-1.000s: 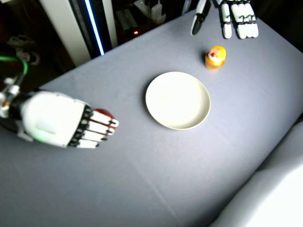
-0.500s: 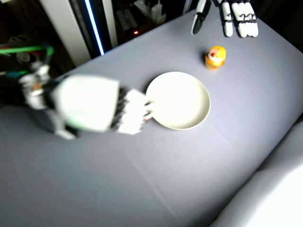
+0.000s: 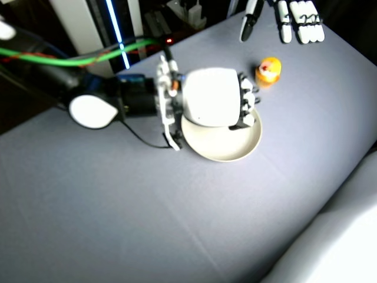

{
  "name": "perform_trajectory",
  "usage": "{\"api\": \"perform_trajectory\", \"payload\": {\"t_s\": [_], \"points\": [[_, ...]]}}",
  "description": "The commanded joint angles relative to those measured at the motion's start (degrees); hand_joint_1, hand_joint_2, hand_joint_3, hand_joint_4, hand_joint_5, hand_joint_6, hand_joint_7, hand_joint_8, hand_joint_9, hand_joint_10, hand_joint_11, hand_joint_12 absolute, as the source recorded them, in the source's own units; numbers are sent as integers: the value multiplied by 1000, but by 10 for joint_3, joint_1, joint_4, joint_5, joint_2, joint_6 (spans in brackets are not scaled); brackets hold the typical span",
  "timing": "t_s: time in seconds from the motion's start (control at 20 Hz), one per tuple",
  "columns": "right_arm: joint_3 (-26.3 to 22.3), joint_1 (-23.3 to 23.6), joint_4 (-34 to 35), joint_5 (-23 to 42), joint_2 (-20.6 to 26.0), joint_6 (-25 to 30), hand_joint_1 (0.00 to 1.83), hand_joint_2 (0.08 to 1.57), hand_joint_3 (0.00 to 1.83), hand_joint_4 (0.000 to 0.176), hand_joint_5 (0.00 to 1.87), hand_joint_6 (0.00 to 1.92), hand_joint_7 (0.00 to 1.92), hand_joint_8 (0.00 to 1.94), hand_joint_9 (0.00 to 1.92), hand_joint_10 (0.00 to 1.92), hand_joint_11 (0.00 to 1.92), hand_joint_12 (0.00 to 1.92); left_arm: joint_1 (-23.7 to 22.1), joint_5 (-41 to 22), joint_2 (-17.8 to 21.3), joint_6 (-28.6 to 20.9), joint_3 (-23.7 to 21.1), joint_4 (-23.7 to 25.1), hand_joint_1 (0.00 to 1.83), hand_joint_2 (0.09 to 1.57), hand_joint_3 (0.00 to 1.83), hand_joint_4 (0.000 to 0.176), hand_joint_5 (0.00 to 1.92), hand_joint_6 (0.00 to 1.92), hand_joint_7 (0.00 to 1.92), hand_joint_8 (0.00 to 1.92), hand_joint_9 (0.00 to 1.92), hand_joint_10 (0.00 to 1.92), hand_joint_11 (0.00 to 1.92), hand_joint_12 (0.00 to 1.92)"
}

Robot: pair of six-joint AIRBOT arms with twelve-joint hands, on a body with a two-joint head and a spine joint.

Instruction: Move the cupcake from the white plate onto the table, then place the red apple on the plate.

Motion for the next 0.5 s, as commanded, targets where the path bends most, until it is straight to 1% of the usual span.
{"api": "perform_trajectory", "payload": {"t_s": [0.0,0.05,0.1,0.15,0.2,0.25,0.3,0.35,0.4,0.45], "points": [[4,9,16,41,-2,7,1355,1069,5,0,1135,481,1064,1103,872,1300,611,1473,-5,-69,0,-4,3,7,823,799,0,155,0,0,0,0,0,0,0,0],[6,9,12,32,-4,9,1300,992,0,0,806,154,808,460,737,694,477,1220,-5,-70,0,-5,3,7,818,800,0,169,0,0,0,0,0,0,0,0],[9,9,4,19,-6,13,1207,973,0,65,586,30,544,113,544,291,227,1127,-5,-70,0,-5,3,7,822,803,0,175,0,0,0,0,0,0,0,0],[10,7,0,16,-6,15,1076,927,0,154,302,5,229,22,312,96,45,1018,-6,-70,0,-5,3,7,829,808,1,176,0,0,0,0,0,0,0,0],[10,7,-5,15,-6,18,1026,880,0,172,111,0,55,6,175,20,8,827,-6,-70,-1,-6,3,7,810,801,0,176,0,0,0,0,0,0,0,0],[10,7,-7,15,-6,22,997,833,0,175,21,0,10,0,51,14,1,573,-5,-71,-1,-7,3,7,812,797,0,176,0,0,0,0,0,0,0,0],[8,7,-7,15,-5,23,989,780,0,176,3,0,1,0,9,2,0,409,-5,-72,-1,-8,3,7,783,797,0,176,0,0,0,0,0,0,0,0],[3,7,-7,20,0,23,1003,773,0,176,0,0,0,0,1,0,0,105,-5,-75,-1,-9,3,7,789,805,1,176,0,0,0,0,0,0,11,5],[-3,7,-7,26,6,23,986,775,0,176,0,0,0,0,0,0,0,20,-5,-78,-1,-9,3,7,794,804,0,176,0,0,0,0,0,0,22,10],[-14,6,-4,37,23,23,953,777,1,176,0,0,0,0,0,0,0,3,-5,-83,0,-10,3,7,807,804,0,176,0,0,0,0,0,0,7,3]]}}
